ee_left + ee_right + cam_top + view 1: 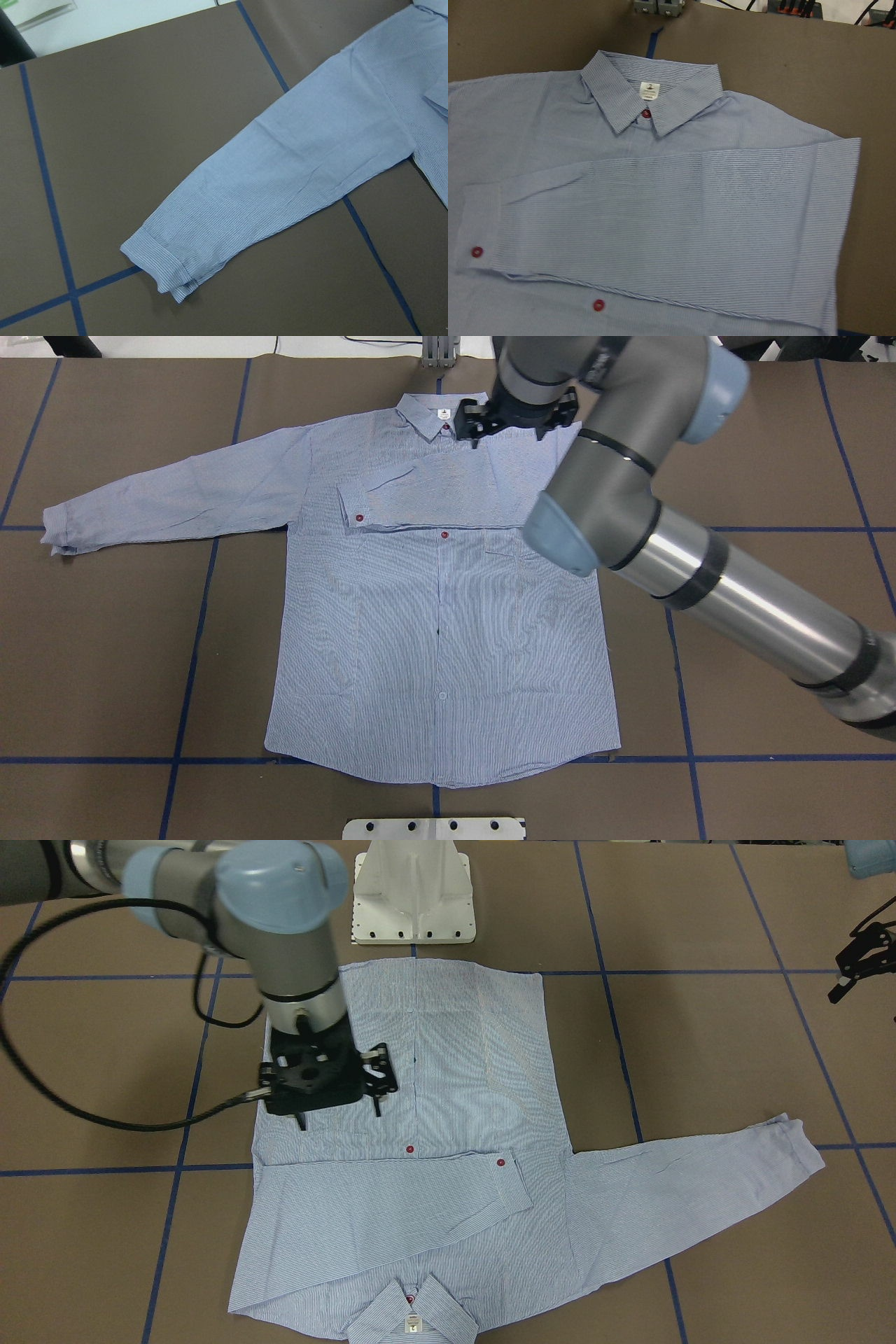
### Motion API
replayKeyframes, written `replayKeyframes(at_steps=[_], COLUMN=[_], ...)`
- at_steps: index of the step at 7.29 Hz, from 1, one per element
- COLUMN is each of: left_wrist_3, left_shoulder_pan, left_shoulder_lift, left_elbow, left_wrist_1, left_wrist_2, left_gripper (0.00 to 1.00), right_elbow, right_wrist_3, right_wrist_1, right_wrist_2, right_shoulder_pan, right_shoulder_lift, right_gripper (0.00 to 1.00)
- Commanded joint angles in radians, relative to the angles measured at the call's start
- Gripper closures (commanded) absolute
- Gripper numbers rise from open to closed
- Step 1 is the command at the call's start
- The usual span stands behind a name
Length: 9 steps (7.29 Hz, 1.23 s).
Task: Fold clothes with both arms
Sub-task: 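Release the sleeve and withdraw the right gripper away from the shirt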
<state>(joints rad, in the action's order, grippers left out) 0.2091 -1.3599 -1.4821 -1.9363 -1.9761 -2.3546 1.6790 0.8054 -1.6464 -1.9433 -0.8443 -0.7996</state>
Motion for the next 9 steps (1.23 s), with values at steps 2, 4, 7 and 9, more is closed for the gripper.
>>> replayKeyframes(at_steps=[2,4,7,9], left_wrist_3=[0.129,0.267,0.28,0.411], left_shoulder_pan=[0.015,0.06,0.118,0.217], left_shoulder_lift=[-0.01,-0.043,-0.119,-0.132], left_elbow=[0.207,0.333,0.532,0.618], left_wrist_1=[-0.267,-0.41,-0.536,-0.678], left_wrist_2=[0.104,0.113,0.199,0.254], left_gripper=[0.0,0.0,0.0,0.0], right_elbow=[0.282,0.335,0.335,0.334], right_wrist_3=[-0.39,-0.606,-0.772,-0.772], right_wrist_1=[-0.004,0.011,0.013,0.013], right_wrist_2=[-0.104,-0.191,-0.281,-0.281], right_shoulder_pan=[-0.188,-0.316,-0.418,-0.418], right_shoulder_lift=[-0.413,-0.614,-0.731,-0.733], right_gripper=[0.0,0.0,0.0,0.0])
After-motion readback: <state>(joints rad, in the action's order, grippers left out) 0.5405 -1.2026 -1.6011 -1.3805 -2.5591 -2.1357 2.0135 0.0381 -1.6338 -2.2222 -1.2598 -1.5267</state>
